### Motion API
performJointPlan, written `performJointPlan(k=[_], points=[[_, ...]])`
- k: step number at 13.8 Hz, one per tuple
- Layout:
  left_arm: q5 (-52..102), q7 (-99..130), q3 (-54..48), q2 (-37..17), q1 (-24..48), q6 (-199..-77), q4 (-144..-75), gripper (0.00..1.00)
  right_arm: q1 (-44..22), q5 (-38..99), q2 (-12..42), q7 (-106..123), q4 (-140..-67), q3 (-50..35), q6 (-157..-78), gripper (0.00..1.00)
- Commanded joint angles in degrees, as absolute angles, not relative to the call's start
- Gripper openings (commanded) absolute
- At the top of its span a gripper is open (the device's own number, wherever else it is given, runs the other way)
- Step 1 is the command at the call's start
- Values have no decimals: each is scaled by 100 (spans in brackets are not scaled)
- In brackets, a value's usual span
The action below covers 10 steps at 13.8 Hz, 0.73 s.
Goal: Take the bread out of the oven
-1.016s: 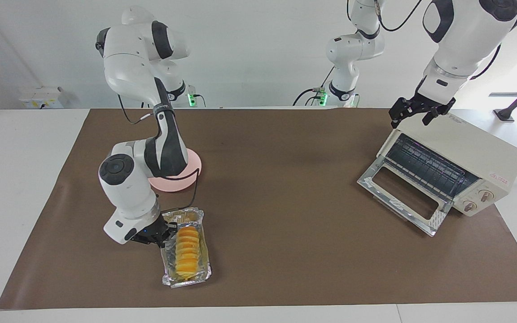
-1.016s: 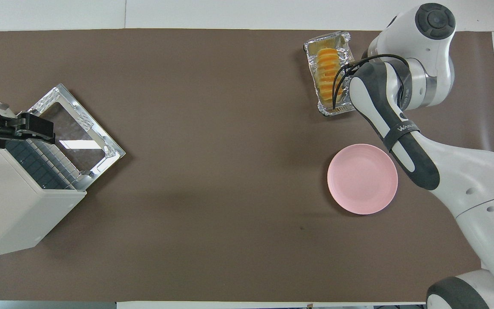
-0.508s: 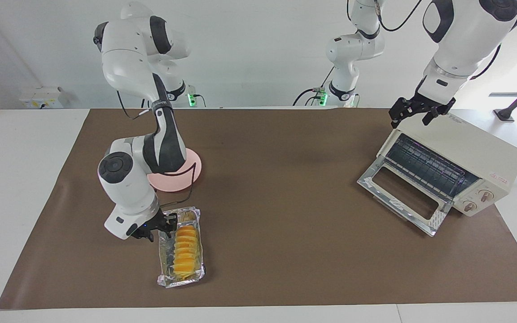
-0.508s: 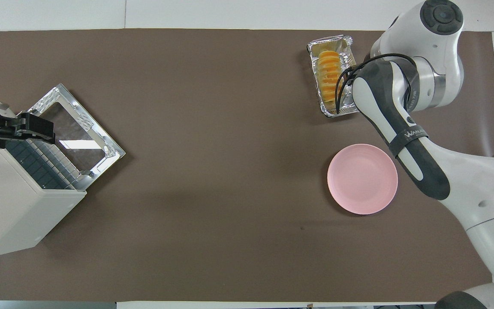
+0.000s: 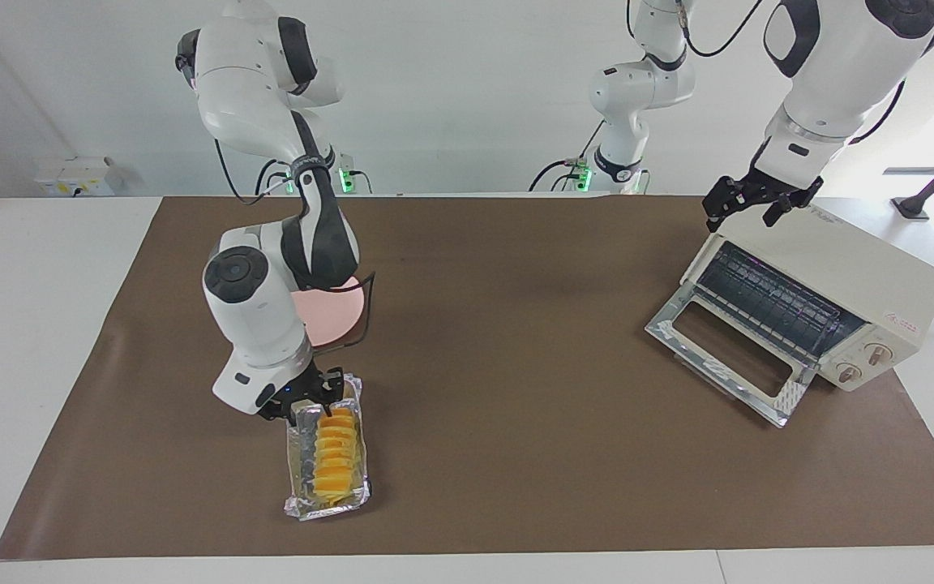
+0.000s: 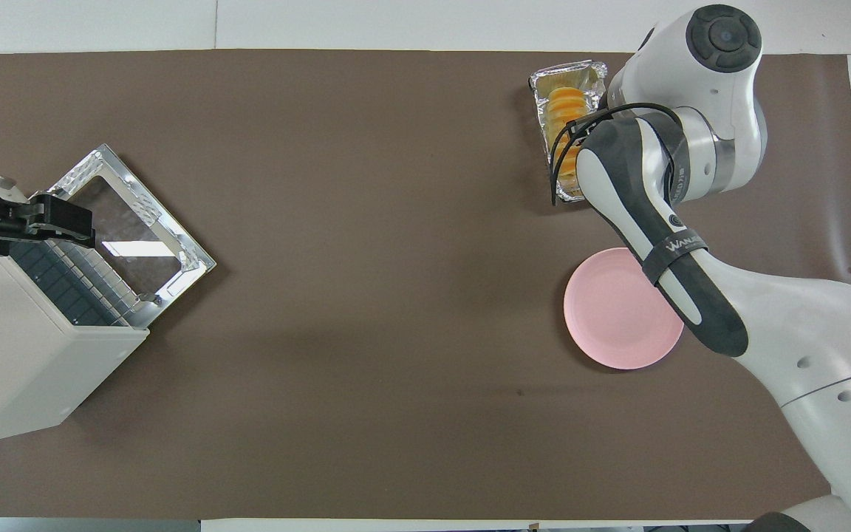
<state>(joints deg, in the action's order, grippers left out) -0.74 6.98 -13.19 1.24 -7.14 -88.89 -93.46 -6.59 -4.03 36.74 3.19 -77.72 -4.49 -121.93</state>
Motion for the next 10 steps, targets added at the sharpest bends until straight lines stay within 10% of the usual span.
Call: performJointPlan(k=[1, 6, 7, 9, 10], points=[[18, 677, -1292, 281, -747, -8991, -9519, 100, -703, -632, 3709, 9, -8049, -466, -12645, 60], [9, 677, -1292, 281, -747, -8991, -9519, 100, -703, -668, 3630, -88, -8762, -466, -13534, 72], [9, 677, -1292, 281, -747, -8991, -9519, 100, -677, -668, 3621, -79, -8832, -466, -13622, 64], [18, 677, -1292, 281, -747, -8991, -9519, 100, -677, -668, 3612, -79, -8833, -466, -13579, 0], [9, 677, -1292, 281, -747, -8991, -9519, 100, -677, -668, 3612, -70, -8824, -466, -13562, 0]])
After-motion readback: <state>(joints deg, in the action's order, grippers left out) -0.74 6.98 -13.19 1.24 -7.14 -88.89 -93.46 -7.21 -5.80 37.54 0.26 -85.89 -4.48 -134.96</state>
